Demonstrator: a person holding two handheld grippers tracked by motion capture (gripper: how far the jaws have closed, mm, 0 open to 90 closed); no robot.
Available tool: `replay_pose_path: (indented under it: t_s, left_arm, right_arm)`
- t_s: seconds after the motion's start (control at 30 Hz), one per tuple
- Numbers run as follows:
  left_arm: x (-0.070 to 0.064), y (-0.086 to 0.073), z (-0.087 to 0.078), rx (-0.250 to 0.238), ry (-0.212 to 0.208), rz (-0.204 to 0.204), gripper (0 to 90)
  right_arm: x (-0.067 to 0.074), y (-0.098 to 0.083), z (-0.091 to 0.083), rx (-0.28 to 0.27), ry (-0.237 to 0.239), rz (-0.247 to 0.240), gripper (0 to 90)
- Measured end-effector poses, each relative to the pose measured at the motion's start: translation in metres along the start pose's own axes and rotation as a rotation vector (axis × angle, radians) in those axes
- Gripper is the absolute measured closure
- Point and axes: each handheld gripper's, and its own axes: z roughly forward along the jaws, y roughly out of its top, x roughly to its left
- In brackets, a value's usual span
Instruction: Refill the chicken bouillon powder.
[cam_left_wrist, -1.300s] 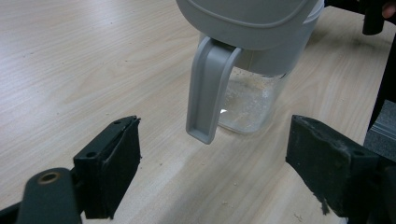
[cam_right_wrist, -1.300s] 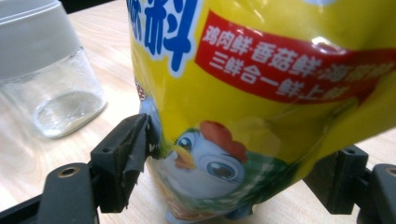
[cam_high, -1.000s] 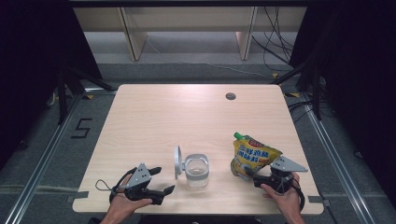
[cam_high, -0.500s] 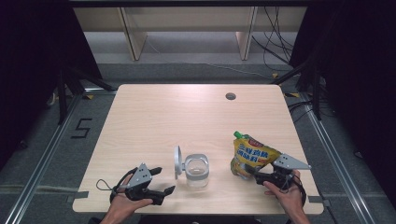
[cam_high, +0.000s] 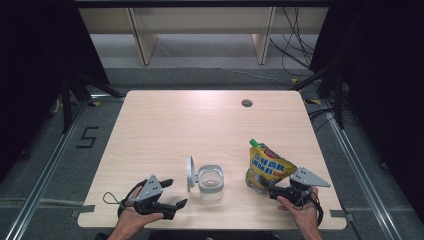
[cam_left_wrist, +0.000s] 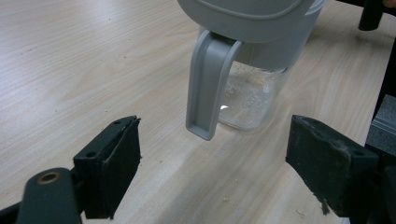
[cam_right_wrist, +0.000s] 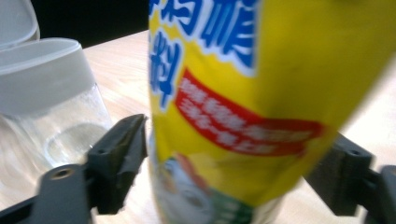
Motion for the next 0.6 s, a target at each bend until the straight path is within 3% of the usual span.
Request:
replay_pose_path:
  t_s: [0.07, 0.1, 0.13, 0.2, 0.27, 0.3, 0.37, 0.4, 0.43, 0.47, 0.5, 0.6]
  left_arm:
    - [0.000, 0.000, 0.000, -0.001, 0.000, 0.000, 17.0]
    - [0.000, 0.000, 0.000, 0.003, 0.002, 0.006, 17.0]
    - [0.000, 0.000, 0.000, 0.002, 0.002, 0.005, 17.0]
    - [-0.001, 0.000, 0.000, -0.001, 0.004, 0.001, 17.0]
    - [0.000, 0.001, 0.000, 0.000, 0.004, 0.016, 17.0]
    - [-0.001, 0.001, 0.000, -0.001, 0.002, 0.007, 17.0]
    - [0.000, 0.001, 0.000, -0.001, -0.001, 0.027, 17.0]
    - [0.000, 0.001, 0.000, -0.001, -0.001, 0.027, 16.9]
    - [-0.001, 0.000, 0.001, -0.005, -0.003, 0.013, 16.9]
    - [-0.001, 0.001, 0.001, -0.003, -0.005, 0.025, 16.9]
    - [-0.001, 0.001, 0.001, -0.003, -0.005, 0.025, 16.9]
    - [0.000, 0.001, 0.001, -0.002, -0.005, 0.031, 17.0]
  right_arm:
    - [-0.004, 0.000, 0.000, -0.003, 0.023, -0.024, 18.9]
    - [-0.012, -0.002, 0.002, -0.003, 0.076, -0.020, 17.7]
    - [-0.013, -0.003, 0.003, 0.005, 0.086, -0.002, 17.7]
    - [-0.016, -0.004, 0.005, -0.002, 0.089, -0.039, 17.3]
    - [-0.015, -0.004, 0.005, -0.005, 0.096, -0.020, 17.1]
    - [-0.016, -0.004, 0.006, -0.018, 0.126, -0.017, 16.4]
    - [-0.020, -0.005, 0.008, -0.049, 0.077, -0.082, 16.0]
    - [-0.020, -0.005, 0.008, -0.049, 0.077, -0.082, 16.0]
    - [-0.019, -0.006, 0.008, -0.020, 0.104, -0.039, 15.8]
    - [-0.017, -0.006, 0.007, -0.015, 0.099, -0.016, 15.9]
    - [-0.019, -0.006, 0.008, -0.021, 0.115, -0.040, 16.0]
    - [-0.017, -0.006, 0.010, -0.016, 0.114, -0.036, 16.3]
